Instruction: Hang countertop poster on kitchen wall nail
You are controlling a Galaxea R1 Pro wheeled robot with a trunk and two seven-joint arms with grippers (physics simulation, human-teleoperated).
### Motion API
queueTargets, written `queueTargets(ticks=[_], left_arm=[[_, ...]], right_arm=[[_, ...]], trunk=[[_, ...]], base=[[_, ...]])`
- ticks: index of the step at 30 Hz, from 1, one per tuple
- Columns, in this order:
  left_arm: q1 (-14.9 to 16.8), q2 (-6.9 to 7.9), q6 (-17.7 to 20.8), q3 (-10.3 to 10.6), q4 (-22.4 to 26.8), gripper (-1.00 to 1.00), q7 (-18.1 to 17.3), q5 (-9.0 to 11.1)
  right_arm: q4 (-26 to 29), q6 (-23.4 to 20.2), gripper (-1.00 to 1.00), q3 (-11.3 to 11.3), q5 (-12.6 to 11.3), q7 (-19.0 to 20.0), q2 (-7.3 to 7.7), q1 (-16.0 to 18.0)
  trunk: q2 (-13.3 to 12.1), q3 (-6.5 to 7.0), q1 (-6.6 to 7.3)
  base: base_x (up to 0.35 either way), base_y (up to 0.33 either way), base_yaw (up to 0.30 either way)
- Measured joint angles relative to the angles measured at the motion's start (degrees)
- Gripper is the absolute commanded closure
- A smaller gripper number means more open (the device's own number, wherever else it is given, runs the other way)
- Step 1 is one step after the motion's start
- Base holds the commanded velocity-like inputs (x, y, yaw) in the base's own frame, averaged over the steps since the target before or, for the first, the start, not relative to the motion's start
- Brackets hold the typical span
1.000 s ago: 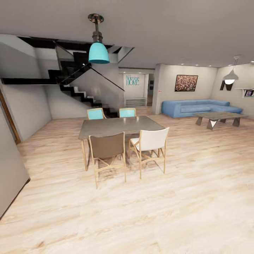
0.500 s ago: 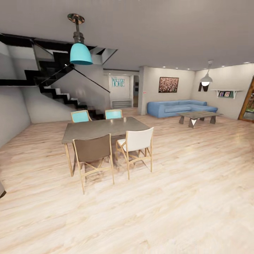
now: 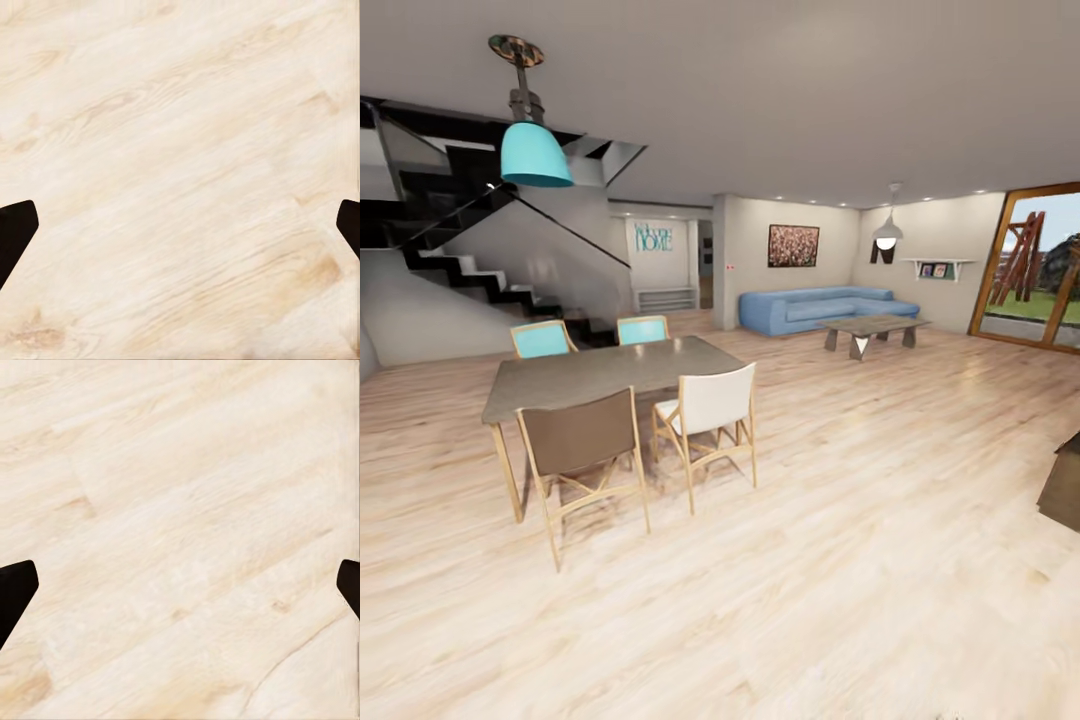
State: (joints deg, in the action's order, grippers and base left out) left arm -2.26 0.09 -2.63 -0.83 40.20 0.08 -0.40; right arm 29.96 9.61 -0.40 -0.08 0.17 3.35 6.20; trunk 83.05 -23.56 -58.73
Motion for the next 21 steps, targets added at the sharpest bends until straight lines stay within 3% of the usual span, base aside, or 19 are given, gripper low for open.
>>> queueTargets(ticks=[12, 21], left_arm=[[0.0, 0.0, 0.0, 0.0, -0.01, -1.0, 0.0, 0.0], [-0.02, 0.0, 0.03, -0.03, -0.03, -1.0, 0.0, 0.0]], right_arm=[[-0.02, 0.57, -1.0, 0.0, 0.0, -0.01, 0.0, 0.0], [-0.06, 0.59, -1.0, 0.0, 0.0, -0.01, -0.01, 0.02]], trunk=[[0.0, 0.74, 0.0], [0.0, 0.93, 0.0]], base=[[0.0, 0.002, -0.259], [0.0, 0.196, -0.072]])
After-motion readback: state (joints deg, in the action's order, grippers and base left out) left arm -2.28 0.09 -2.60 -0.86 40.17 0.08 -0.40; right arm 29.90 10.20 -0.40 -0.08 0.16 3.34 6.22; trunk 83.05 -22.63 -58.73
